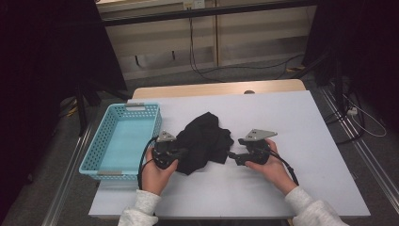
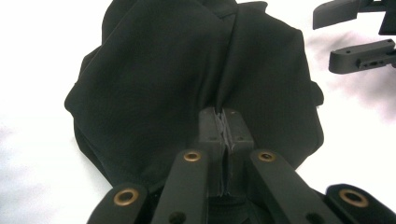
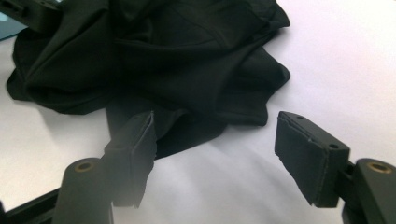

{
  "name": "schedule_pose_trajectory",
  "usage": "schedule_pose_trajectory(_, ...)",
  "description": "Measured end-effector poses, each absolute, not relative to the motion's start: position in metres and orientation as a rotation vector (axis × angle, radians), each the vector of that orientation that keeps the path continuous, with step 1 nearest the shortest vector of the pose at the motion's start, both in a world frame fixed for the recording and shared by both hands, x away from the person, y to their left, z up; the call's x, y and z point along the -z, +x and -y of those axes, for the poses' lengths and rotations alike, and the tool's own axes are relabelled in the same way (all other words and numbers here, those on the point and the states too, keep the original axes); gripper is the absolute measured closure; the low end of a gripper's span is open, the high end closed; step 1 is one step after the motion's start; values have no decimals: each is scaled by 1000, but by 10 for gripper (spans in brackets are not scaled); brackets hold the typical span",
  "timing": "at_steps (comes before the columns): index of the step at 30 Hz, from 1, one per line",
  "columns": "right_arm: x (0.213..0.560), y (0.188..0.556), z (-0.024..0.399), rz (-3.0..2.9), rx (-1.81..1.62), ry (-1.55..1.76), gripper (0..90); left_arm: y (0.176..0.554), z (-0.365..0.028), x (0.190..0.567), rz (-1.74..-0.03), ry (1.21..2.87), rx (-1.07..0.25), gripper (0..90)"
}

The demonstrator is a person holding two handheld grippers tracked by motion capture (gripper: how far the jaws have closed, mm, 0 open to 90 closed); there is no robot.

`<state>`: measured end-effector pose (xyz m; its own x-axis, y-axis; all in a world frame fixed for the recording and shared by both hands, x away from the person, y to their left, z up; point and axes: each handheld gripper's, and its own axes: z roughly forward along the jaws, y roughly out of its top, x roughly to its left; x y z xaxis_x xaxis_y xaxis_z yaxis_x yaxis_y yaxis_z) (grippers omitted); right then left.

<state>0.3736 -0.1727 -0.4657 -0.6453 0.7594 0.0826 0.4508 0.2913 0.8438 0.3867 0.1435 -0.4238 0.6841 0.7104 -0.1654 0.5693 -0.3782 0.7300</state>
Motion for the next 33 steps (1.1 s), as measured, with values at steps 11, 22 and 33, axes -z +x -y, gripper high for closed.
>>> schedule_pose_trajectory(11,466,386,164,-2251,-1226,1083,331,389,-140,422,-964,2082,-206,881)
schedule_pose_trajectory(22,469,395,133,-2363,-1106,975,455,388,-139,421,-941,2097,-205,879)
schedule_pose_trajectory(33,465,392,152,-2397,-1139,994,871,386,-138,416,-929,2065,-189,877)
